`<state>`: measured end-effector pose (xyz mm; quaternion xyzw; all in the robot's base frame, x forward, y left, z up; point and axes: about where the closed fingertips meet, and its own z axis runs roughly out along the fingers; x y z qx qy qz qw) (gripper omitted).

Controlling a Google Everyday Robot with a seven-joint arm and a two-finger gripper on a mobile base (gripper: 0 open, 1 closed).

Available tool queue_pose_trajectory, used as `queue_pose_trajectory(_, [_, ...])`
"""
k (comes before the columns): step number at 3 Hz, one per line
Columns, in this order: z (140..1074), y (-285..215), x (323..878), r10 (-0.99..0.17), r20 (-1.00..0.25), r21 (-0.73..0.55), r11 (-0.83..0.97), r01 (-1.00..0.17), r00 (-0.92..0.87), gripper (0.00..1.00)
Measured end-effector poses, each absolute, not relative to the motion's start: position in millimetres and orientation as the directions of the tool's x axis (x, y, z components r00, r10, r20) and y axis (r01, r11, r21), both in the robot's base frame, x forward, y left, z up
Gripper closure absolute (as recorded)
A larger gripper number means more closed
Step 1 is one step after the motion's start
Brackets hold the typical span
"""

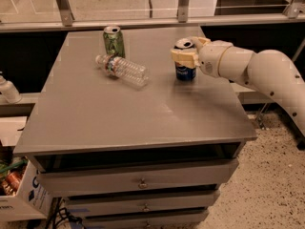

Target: Place pepsi can upright

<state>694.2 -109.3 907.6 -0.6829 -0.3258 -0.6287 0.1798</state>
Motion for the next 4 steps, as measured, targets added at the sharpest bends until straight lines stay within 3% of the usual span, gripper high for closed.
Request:
queue_pose_trajectory(2, [907.4,-112.5,694.9,0.223,0.975,0.168,-0.735,0.657,0.0,0.14])
queue_pose_trajectory(3, [907.4,-109.9,695.0,0.22,0.975,0.165,-0.733,0.66,0.001,0.0])
queue_pose_trajectory(4, [907.4,-109.9,695.0,0.22,0.975,0.165,-0.733,0.66,0.001,0.0])
